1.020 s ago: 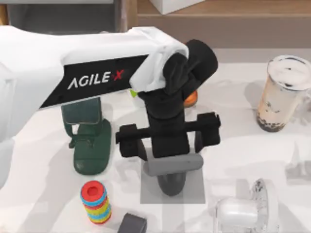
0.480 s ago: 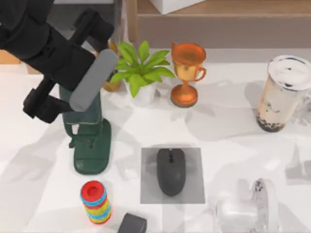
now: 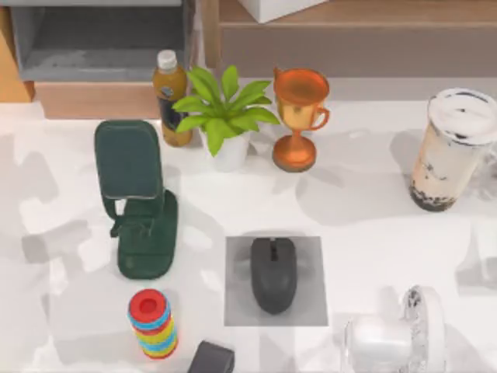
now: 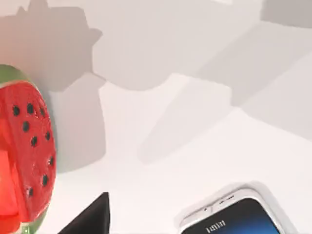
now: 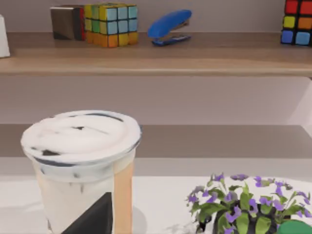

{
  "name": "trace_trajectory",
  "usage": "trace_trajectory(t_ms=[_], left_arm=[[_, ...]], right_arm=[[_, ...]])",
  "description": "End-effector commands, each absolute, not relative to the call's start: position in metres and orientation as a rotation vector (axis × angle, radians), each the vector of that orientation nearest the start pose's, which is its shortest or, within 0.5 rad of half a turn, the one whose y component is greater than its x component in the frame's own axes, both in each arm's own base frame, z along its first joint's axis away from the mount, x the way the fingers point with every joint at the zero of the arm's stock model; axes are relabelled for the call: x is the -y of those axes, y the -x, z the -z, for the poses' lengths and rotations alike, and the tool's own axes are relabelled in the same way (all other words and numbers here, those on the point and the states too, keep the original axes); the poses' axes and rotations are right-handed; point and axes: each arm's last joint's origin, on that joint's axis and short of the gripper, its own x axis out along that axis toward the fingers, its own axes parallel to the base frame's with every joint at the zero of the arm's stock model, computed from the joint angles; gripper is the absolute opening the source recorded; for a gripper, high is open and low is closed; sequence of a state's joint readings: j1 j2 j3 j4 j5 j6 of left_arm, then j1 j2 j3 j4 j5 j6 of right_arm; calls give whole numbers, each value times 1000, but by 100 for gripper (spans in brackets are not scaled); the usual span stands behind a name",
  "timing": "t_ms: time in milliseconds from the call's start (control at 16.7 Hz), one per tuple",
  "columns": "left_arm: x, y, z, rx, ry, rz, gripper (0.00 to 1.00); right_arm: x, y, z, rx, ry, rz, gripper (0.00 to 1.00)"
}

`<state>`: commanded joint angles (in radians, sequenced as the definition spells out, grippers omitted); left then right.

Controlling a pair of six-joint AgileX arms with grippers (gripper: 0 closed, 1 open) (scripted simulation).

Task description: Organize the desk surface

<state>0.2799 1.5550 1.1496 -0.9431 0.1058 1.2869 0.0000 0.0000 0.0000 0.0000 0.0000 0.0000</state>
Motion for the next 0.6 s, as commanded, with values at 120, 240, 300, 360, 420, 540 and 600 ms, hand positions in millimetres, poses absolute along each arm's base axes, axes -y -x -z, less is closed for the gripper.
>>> trace_trajectory(t_ms=[120,240,300,360,420,540,600], left_arm=[[-116,-265,-206,-1341,-619,533,100],[-142,-249,-188,-1457,-449,408,100],[-150,-242,-182,-1497,-387,362,100],[-156,-237,-177,-1526,-342,330,100],[-160,-234,-173,-1543,-315,311,100],[-161,-234,-172,-1549,-306,305,100],[-161,-234,-172,-1549,-306,305,100]], right_arm=[[1,-106,-160,0,0,0,100],[1,-106,-160,0,0,0,100],[1,-106,-160,0,0,0,100],[1,-106,-160,0,0,0,100],[1,-106,-160,0,0,0,100],[1,-106,-160,0,0,0,100],[1,-106,-160,0,0,0,100]])
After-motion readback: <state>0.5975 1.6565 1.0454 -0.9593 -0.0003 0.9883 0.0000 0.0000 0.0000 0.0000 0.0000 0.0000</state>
